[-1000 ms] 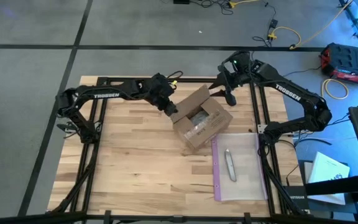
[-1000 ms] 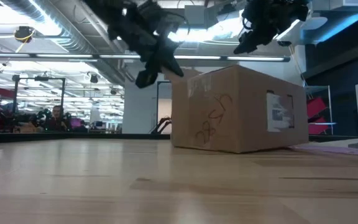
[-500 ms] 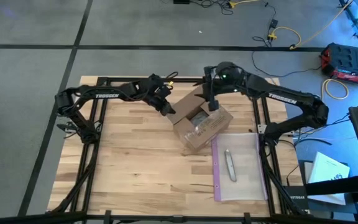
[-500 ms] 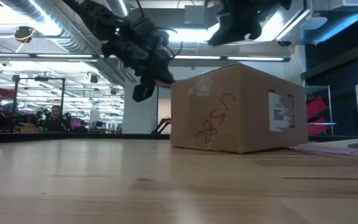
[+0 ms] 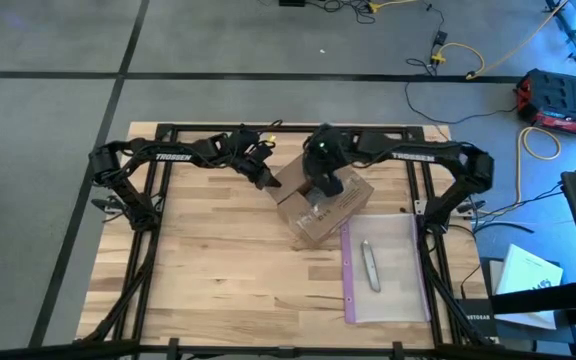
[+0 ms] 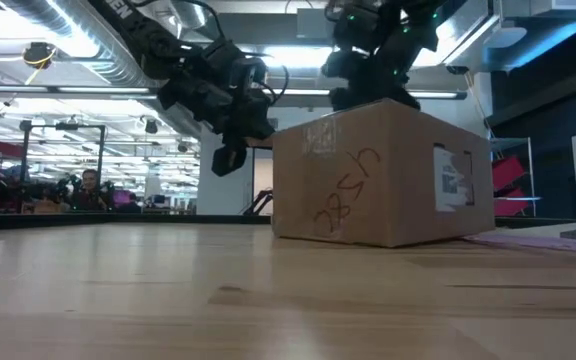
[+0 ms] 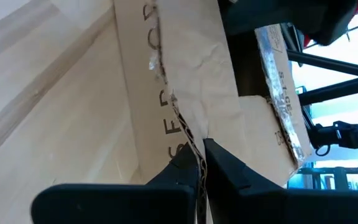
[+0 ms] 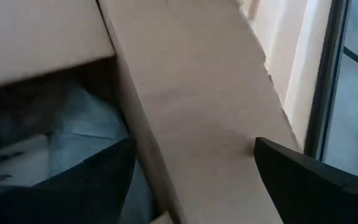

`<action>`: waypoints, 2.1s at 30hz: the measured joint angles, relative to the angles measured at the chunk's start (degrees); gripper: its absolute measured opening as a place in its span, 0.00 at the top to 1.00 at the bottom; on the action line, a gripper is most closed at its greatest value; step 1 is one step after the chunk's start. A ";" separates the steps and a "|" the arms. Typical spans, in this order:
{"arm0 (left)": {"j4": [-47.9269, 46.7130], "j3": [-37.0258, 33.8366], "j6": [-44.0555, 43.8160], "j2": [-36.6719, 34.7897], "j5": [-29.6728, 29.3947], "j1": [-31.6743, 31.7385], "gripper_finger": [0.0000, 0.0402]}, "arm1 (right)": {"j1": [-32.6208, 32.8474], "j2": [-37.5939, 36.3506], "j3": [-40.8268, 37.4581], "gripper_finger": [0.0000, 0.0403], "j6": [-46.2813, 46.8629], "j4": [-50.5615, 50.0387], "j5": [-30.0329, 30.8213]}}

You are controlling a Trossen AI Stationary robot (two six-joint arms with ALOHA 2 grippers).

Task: Unpack boxes
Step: Open the cardboard box using the cutter

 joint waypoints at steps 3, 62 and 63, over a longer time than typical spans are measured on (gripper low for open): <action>0.37 -0.11 0.03 0.04 0.53 -0.02 1.00 | 0.86 1.21 0.02 0.30 -0.82 0.70 1.66; -1.07 0.05 21.08 -0.02 -16.93 5.89 0.18 | 1.06 6.00 0.02 0.94 -0.13 0.59 0.27; -0.95 0.05 20.60 -0.02 -17.07 5.67 0.18 | 1.02 5.99 0.23 0.97 0.35 0.01 0.27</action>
